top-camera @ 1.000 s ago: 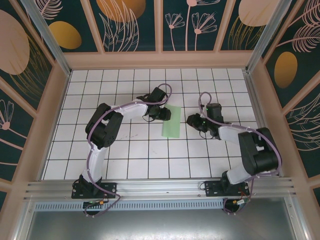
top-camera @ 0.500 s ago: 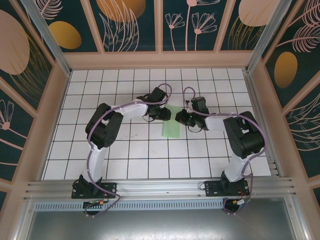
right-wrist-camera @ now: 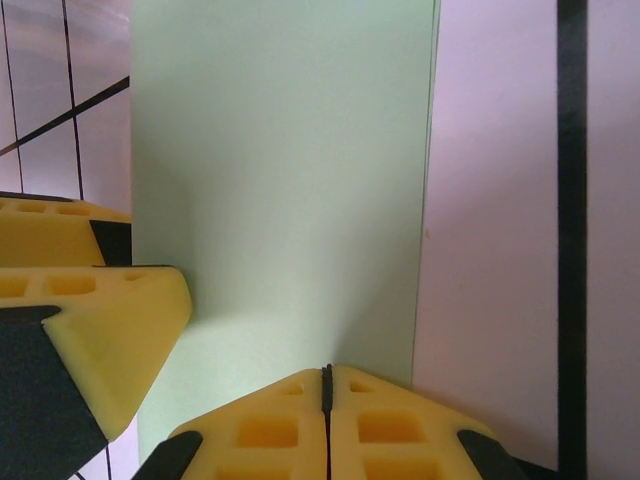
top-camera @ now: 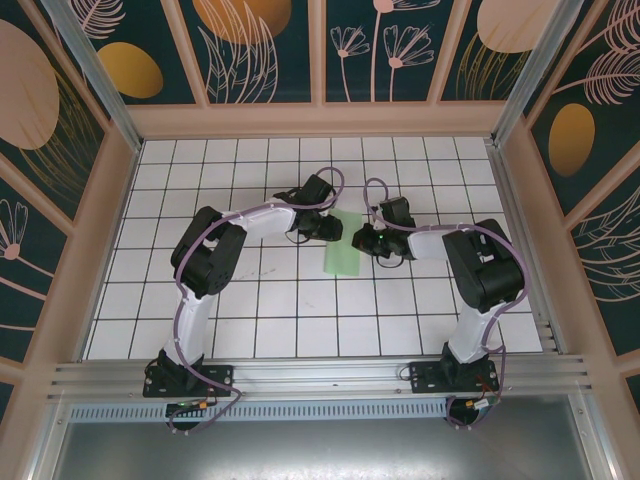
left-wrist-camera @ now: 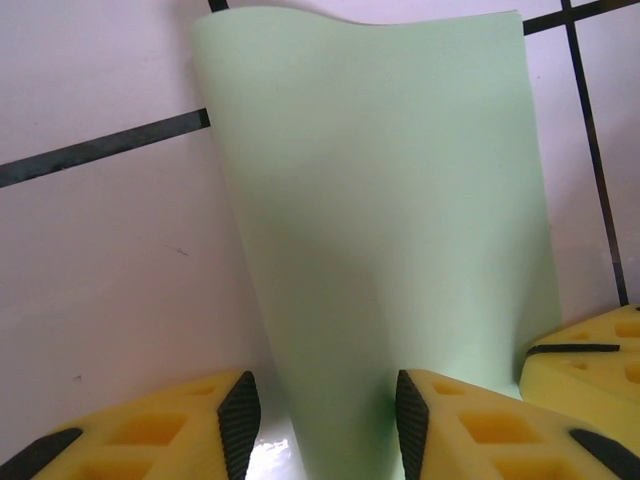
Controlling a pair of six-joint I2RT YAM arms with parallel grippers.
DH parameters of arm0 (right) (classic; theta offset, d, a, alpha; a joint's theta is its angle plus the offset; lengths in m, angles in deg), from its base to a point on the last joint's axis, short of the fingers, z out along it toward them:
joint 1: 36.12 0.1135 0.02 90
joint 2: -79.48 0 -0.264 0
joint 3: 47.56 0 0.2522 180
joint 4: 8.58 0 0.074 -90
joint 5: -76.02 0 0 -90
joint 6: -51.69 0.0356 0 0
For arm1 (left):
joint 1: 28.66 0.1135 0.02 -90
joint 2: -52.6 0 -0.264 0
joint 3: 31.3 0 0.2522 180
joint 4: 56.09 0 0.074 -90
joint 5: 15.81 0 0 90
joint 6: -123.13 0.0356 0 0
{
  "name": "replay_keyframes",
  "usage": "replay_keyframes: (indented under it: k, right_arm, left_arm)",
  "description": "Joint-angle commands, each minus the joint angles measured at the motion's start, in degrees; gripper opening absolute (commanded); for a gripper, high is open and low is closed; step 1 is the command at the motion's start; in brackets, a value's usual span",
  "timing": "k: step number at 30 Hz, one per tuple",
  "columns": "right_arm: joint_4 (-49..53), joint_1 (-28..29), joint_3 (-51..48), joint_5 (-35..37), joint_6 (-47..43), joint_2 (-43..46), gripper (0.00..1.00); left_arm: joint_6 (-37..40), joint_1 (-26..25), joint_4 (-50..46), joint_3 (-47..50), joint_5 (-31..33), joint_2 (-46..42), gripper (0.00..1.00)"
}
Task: Fold a paper plane with a square sheet of paper (fold left side to right side)
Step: Hold the square sheet of paper at the center of the table, then first fold the square sheet of paper in half at the center of the table.
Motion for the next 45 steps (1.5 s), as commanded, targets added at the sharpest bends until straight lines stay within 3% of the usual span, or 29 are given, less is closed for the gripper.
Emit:
replay_keyframes:
  k: [1, 10, 12, 19, 24, 45]
  right_arm:
    - [4.6, 0.3, -0.8, 2.1, -1.8, -2.4, 0.08]
    - [5.4, 0.3, -1.3, 2.5, -2.1, -3.1, 0.07]
    - [5.7, 0.3, -1.3, 2.8, -2.2, -3.2, 0.07]
    - [6.5, 0.3, -0.9, 3.2, -2.6, -3.0, 0.07]
    - [6.6, 0.4, -1.0, 3.1, -2.7, -3.0, 0.06]
    - [10.9, 0.3, -0.4, 4.4, -5.1, -2.9, 0.05]
  left_arm:
    - [1.5, -0.3, 0.2, 0.6, 4.3, -1.0, 0.49]
    - [2.3, 0.0, 1.3, 4.3, 10.2, -13.0, 0.59]
    - [2.2, 0.0, 3.4, 6.3, 7.8, -14.9, 0.58]
    - [0.4, 0.0, 10.1, 8.4, -8.3, -13.0, 0.38]
    - [-0.4, 0.0, 12.7, 8.3, -13.7, -9.8, 0.32]
    - [1.2, 0.1, 11.9, 13.4, -7.3, -3.8, 0.26]
